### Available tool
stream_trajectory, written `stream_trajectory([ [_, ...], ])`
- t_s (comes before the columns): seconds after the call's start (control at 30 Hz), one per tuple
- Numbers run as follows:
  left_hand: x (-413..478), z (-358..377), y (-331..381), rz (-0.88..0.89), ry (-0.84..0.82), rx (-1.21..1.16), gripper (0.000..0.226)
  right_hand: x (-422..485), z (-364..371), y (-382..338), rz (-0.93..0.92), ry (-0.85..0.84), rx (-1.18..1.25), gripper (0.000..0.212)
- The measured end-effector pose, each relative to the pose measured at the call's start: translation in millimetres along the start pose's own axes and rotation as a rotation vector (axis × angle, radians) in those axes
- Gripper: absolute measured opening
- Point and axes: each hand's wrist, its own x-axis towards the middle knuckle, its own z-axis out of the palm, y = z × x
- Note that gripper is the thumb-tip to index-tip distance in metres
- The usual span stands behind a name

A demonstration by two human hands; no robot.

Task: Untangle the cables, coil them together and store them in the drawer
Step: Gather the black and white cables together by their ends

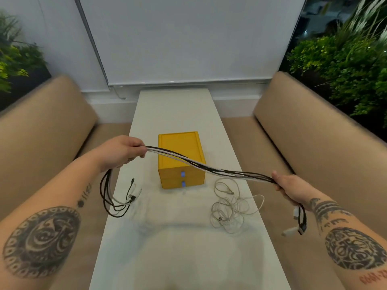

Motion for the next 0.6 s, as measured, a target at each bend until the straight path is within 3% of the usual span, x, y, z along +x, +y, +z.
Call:
stream_trajectory([
  [0.13,-3,5,49,0.054,-0.085,0.218,0.024,-4,12,26,0.156,-0.277,-0.099,0.117],
  [0.23,-5,17,76,0.066,-0.136,0.308,0.026,-28,17,0,0.264,-0.479,-0.264,0.115],
  [0.3,-5,27,85,0.058,-0.18,0.29,0.027,-38,19,-26,0.286,-0.523,-0.363,0.089],
  [0.37,-5,37,90,0.058,-0.238,0.278,0.028,-39,15,-53,0.26,-0.545,-0.343,0.097],
  [0.43,-5,48,95,0.067,-0.297,0.284,0.028,-35,14,-85,0.083,-0.567,-0.309,0.123],
  [0.47,-5,54,99,0.074,-0.321,0.293,0.028,-30,16,-104,-0.061,-0.542,-0.284,0.125],
  [0.53,-4,64,105,0.088,-0.346,0.309,0.027,-38,28,-153,-0.377,-0.51,-0.263,0.105],
  [0.6,-5,68,110,0.097,-0.352,0.321,0.024,-50,48,-199,-0.562,-0.529,-0.219,0.068],
])
